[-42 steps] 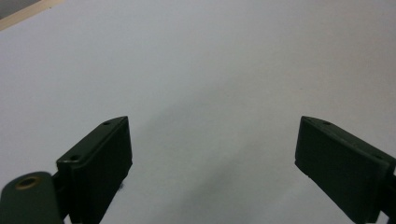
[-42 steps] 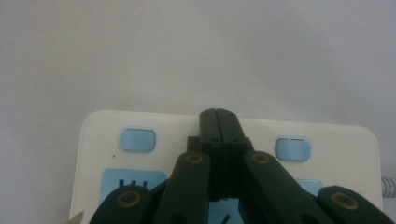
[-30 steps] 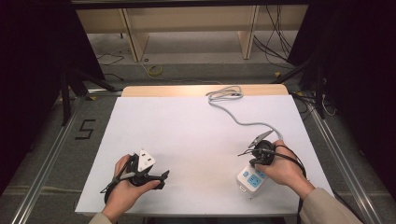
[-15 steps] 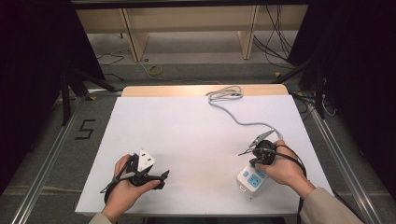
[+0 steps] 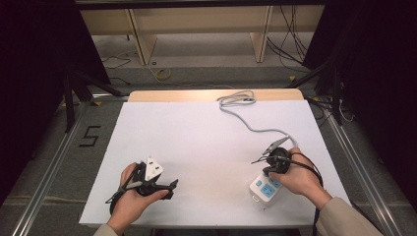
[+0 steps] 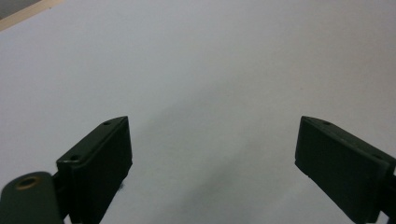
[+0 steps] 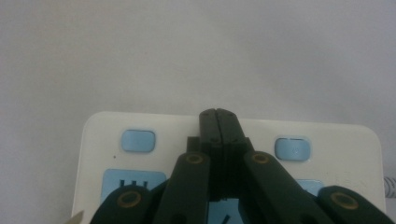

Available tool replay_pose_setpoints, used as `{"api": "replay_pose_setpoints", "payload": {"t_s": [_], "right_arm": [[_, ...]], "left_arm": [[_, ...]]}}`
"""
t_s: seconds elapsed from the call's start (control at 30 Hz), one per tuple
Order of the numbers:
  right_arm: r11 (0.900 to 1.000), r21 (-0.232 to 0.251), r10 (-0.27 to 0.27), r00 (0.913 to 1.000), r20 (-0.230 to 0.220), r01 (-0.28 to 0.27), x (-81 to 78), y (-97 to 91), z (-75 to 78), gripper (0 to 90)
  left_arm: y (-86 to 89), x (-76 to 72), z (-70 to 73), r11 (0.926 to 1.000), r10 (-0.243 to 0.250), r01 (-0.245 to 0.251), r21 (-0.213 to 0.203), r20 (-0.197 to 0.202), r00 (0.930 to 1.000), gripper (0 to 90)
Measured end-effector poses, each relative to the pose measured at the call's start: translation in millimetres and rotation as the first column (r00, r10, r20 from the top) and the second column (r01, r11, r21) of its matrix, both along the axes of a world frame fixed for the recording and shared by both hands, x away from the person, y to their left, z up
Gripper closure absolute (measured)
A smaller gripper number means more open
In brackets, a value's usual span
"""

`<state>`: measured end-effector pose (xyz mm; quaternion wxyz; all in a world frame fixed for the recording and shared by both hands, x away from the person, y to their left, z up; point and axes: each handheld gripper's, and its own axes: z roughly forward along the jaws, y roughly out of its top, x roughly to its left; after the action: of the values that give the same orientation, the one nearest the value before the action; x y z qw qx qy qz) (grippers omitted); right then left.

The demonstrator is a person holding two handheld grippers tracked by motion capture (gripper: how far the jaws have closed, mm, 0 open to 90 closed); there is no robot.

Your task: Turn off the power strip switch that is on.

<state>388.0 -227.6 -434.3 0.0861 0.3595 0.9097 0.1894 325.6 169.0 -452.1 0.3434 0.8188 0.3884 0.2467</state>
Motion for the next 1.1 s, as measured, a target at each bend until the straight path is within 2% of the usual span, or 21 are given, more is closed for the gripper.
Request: {"api": "replay_pose_setpoints", "payload": {"t_s": [0.7, 0.8, 1.1], "right_arm": [[1.0, 0.001, 0.005, 1.0, 0.005, -0.005, 0.2, -0.5, -0.2, 90.0], [0.9998, 0.021, -0.004, 1.0, 0.008, 0.004, 0.0, -1.1, 2.9, 90.0], [0.9998, 0.018, -0.001, 1.0, 0.007, 0.001, -0.3, -1.2, 2.7, 90.0]], "left_arm": [[-0.1, 0.0, 0.0, 1.0, -0.001, 0.001, 0.0, -0.001, 1.0, 10.7], [0.0, 0.2, -0.2, 1.0, -0.001, 0.001, 0.001, -0.001, 1.0, 10.7], [-0.1, 0.2, -0.2, 1.0, 0.0, 0.0, 0.001, 0.0, 1.0, 10.7]]}}
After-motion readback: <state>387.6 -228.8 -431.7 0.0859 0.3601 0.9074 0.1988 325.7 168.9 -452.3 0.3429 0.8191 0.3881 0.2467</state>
